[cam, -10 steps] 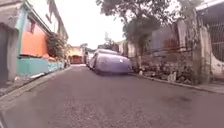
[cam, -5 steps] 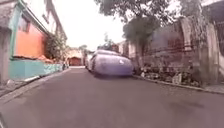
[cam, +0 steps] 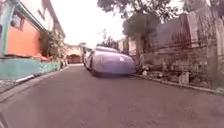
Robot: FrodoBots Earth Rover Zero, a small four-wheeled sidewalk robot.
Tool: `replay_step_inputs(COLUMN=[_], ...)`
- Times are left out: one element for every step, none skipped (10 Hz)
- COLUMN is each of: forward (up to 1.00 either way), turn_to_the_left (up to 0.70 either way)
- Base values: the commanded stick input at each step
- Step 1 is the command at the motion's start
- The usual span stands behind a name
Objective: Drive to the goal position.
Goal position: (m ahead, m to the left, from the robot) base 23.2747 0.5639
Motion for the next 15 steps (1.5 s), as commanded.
replay_step_inputs(forward=[0.70,0.70,0.70,0.70,0.70,0.70,0.70,0.70,0.70,0.70,0.70,0.70,0.70,0.70,0.70], turn_to_the_left=[0.35,0.35,0.35,0.35,0.35,0.35,0.32,0.07,0.00,0.00,0.00,0.00,0.00,-0.22,-0.35])
